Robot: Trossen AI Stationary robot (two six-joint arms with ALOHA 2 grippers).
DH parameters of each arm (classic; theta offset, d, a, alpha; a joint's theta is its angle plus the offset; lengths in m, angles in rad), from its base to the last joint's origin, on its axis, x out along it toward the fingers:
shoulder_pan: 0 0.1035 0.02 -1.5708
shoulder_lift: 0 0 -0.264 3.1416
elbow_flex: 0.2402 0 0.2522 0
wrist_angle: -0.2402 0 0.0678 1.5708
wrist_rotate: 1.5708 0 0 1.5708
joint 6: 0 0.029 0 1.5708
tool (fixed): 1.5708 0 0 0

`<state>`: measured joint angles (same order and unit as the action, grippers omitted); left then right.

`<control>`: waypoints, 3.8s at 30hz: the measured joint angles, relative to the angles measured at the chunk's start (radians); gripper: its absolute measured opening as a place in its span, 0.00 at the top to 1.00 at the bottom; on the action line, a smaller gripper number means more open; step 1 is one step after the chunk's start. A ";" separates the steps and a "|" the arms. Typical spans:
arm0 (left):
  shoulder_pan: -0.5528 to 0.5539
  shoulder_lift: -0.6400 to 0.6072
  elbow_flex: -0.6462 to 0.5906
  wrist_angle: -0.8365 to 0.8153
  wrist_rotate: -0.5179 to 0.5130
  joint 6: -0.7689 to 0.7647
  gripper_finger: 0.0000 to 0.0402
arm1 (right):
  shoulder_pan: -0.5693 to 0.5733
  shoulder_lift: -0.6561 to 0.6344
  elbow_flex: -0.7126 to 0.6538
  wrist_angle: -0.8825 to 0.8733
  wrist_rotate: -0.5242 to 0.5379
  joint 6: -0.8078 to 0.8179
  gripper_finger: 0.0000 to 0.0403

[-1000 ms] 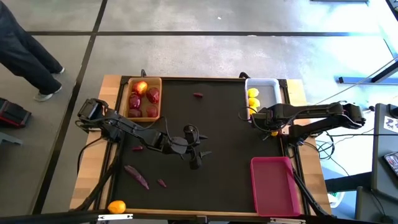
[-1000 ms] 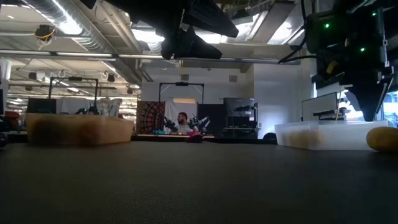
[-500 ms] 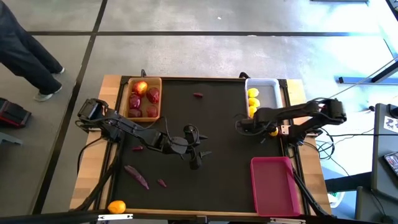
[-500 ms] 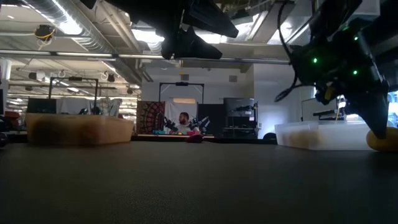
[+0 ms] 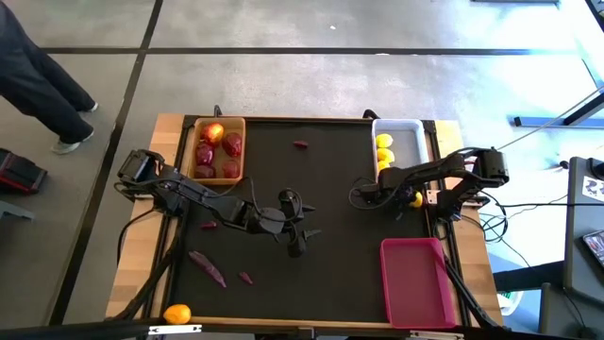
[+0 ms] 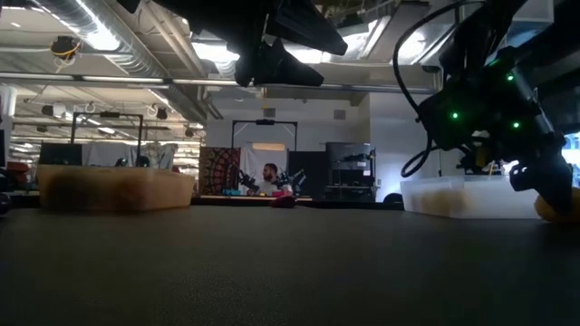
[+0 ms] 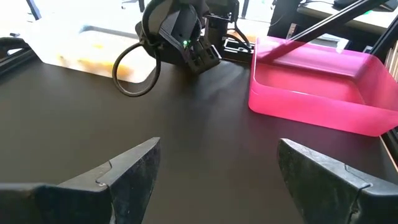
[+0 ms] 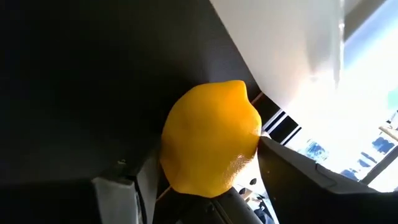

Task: Sort produce into baskets
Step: Put the lemon into the white bin, then put the eggplant into the red bin

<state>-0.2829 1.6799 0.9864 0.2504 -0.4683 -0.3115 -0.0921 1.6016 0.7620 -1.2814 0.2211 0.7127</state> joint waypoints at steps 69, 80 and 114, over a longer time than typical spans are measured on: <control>0.000 0.000 0.000 0.005 0.000 -0.004 0.21 | -0.553 -0.364 0.274 0.197 0.130 -0.513 0.76; 0.000 0.000 0.000 -0.003 0.000 -0.004 0.21 | -0.750 -0.214 0.274 0.303 0.091 -0.617 0.76; 0.000 -0.004 0.000 -0.013 0.000 0.018 0.21 | -0.818 -0.116 0.274 0.333 0.046 -0.693 0.40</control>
<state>-0.2825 1.6759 0.9866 0.2372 -0.4679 -0.2935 -0.9100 1.4860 1.0363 -0.9484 0.2673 0.0196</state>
